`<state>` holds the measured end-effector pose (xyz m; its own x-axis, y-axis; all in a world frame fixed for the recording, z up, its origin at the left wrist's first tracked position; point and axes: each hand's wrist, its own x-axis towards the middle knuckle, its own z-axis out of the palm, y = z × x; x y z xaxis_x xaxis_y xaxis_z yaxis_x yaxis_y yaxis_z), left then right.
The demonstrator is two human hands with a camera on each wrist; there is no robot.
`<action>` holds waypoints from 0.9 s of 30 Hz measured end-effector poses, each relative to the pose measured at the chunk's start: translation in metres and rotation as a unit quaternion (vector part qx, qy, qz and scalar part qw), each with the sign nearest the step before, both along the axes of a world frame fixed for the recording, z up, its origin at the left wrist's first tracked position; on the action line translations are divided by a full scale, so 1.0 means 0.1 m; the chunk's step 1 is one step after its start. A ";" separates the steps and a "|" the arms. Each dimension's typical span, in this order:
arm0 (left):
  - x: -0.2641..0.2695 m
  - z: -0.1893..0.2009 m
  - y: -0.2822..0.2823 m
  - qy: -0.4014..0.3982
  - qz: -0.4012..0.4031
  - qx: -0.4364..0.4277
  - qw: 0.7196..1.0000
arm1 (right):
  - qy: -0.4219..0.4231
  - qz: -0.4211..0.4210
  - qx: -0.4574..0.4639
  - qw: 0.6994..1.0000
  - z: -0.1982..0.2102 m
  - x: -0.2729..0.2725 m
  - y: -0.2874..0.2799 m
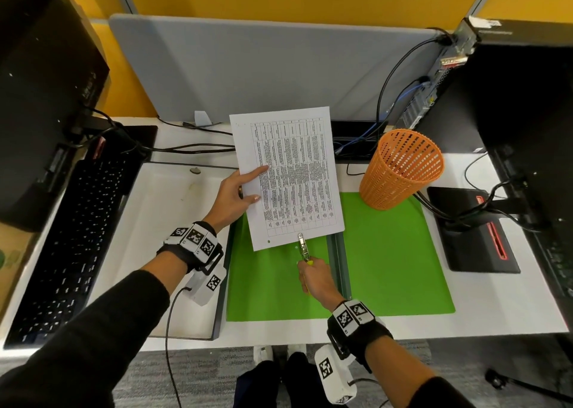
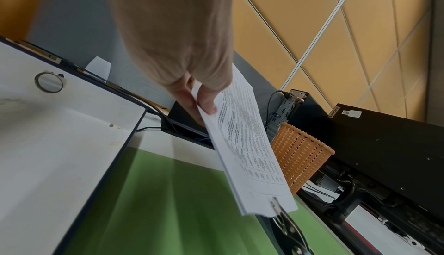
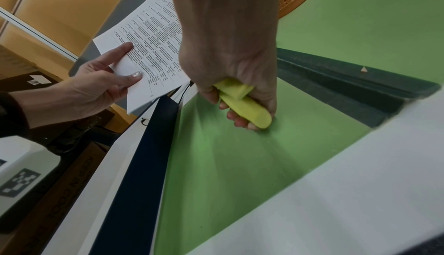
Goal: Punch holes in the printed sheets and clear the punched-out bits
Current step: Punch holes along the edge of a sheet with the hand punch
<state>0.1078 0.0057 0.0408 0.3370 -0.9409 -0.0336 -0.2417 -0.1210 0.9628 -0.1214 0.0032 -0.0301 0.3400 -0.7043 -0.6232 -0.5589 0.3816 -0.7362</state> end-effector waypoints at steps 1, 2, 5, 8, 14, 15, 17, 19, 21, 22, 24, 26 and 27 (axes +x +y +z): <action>0.01 0.00 0.00 0.000 -0.002 0.001 1.000 | 0.000 0.010 0.000 1.000 0.02 -0.01 0.00; 0.01 0.00 0.00 -0.001 -0.005 0.000 1.000 | -0.002 0.016 0.000 1.000 0.05 -0.02 0.00; 0.02 0.02 0.00 -0.004 -0.010 -0.008 1.000 | -0.021 0.014 0.005 1.000 0.06 -0.02 -0.01; 0.01 0.04 0.00 0.001 -0.008 -0.013 1.000 | -0.032 0.004 0.005 0.999 0.03 -0.01 -0.02; 0.04 0.05 0.00 -0.004 -0.019 -0.012 1.000 | -0.048 0.020 -0.011 0.999 0.03 0.01 -0.01; 0.04 0.05 0.00 -0.005 -0.019 -0.012 1.000 | -0.059 0.013 -0.023 0.998 0.04 0.01 -0.01; 0.05 0.05 -0.01 -0.003 -0.015 -0.013 1.000 | -0.088 -0.002 -0.055 0.995 0.06 0.00 0.01; 0.06 0.06 0.00 -0.005 -0.014 -0.016 1.000 | -0.108 0.000 -0.081 0.991 0.07 0.00 0.03; 0.08 0.07 0.00 -0.007 -0.014 -0.019 1.000 | -0.122 0.010 -0.098 0.988 0.07 -0.01 0.04; 0.09 0.07 0.00 -0.004 -0.013 -0.020 1.000 | -0.129 0.018 -0.104 0.986 0.06 -0.02 0.04; 0.08 0.07 0.00 0.003 -0.012 -0.019 1.000 | -0.140 0.035 -0.109 0.983 0.06 -0.02 0.04; 0.08 0.07 0.01 0.006 -0.016 -0.017 1.000 | -0.136 0.043 -0.106 0.984 0.06 -0.01 0.02; 0.08 0.07 0.00 0.007 -0.018 -0.017 1.000 | -0.135 0.040 -0.103 0.985 0.07 -0.01 0.02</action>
